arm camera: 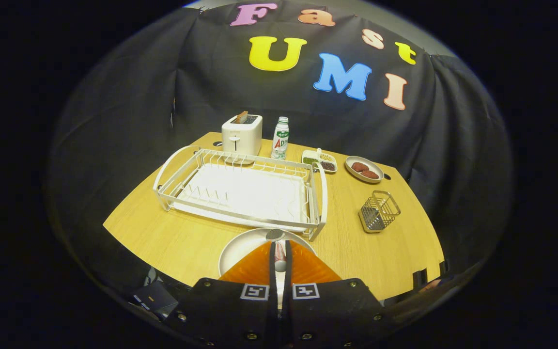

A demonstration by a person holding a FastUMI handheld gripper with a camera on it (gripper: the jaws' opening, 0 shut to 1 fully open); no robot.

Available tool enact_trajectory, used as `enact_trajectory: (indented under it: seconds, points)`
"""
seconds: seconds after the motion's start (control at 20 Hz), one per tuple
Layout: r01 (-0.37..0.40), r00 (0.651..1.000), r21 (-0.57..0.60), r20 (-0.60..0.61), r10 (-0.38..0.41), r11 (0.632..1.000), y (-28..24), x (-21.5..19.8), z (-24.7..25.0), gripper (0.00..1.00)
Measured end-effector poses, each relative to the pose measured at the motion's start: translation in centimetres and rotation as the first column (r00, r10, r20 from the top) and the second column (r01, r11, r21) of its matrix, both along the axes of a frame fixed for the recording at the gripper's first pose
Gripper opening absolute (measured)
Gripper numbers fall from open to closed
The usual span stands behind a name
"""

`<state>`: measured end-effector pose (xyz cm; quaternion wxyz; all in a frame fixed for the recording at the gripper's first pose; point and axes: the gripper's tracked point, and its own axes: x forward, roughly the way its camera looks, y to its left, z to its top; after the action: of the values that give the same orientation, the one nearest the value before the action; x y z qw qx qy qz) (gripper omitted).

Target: Take the plate from the dish rack, then take the spoon from the basket and place it into the plate.

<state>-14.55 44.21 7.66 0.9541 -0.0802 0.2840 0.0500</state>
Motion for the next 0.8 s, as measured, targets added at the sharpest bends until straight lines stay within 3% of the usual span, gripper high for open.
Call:
enact_trajectory:
  seconds: [0.35,0.5,0.8]
  points:
    - [-0.044,0.999,0.008,-0.022,0.044,0.999,0.6,0.6,-2.9,0.04]
    - [-0.065,0.997,-0.009,-0.028,0.065,0.998,0.7,0.3,-3.4,0.11]
    - [-0.071,0.997,-0.031,-0.018,0.071,0.997,0.3,0.6,-3.3,0.16]
